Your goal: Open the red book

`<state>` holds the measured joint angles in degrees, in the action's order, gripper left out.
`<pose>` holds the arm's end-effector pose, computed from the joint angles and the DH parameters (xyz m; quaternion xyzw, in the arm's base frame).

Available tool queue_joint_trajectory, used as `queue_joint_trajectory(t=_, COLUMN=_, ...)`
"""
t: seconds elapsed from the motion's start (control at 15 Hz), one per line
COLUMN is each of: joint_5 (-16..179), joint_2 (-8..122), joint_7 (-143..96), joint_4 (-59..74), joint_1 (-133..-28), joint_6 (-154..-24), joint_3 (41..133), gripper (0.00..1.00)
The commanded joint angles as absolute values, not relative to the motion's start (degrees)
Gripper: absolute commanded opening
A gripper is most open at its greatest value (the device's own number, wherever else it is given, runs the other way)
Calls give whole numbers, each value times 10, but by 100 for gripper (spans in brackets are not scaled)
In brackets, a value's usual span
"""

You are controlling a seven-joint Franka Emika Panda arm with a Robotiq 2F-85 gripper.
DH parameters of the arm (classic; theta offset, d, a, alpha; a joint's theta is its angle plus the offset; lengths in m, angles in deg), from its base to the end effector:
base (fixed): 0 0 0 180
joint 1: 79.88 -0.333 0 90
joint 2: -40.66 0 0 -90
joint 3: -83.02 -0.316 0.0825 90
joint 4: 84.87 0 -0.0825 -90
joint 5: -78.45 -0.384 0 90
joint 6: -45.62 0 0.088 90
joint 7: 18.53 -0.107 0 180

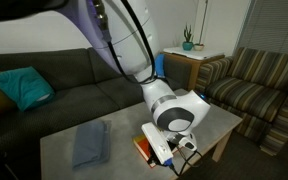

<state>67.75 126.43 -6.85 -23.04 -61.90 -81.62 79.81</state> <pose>0.6217 -0.1652 -0.1355 -0.9731 0.1153 0.1490 0.1326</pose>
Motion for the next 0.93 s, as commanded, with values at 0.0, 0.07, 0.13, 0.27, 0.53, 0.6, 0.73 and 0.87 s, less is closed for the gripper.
queue_joint_trajectory(t=0.0, joint_5=674, joint_2=1264, joint_7=-80, joint_4=-234, joint_1=-616, joint_6=-816, joint_3=804, gripper=0)
queue_joint_trajectory(t=0.07, joint_5=671, joint_2=1264, joint_7=-79, joint_4=-234, joint_1=-614, joint_6=-820, joint_3=801, gripper=0)
queue_joint_trajectory(t=0.13, joint_5=670, joint_2=1264, joint_7=-77, joint_4=-234, joint_1=-612, joint_6=-822, joint_3=799, gripper=0)
queue_joint_trajectory(t=0.27, joint_5=667, joint_2=1264, joint_7=-80, joint_4=-233, joint_1=-609, joint_6=-825, joint_3=798, gripper=0)
queue_joint_trajectory(t=0.53, joint_5=670, joint_2=1264, joint_7=-91, joint_4=-233, joint_1=-610, joint_6=-826, joint_3=804, gripper=0)
queue_joint_trajectory(t=0.6, joint_5=673, joint_2=1264, joint_7=-94, joint_4=-233, joint_1=-612, joint_6=-827, joint_3=808, gripper=0)
queue_joint_trajectory(t=0.73, joint_5=675, joint_2=1264, joint_7=-93, joint_4=-232, joint_1=-613, joint_6=-828, joint_3=810, gripper=0)
queue_joint_trajectory(t=0.87, joint_5=676, joint_2=1264, joint_7=-88, joint_4=-232, joint_1=-612, joint_6=-821, joint_3=809, gripper=0)
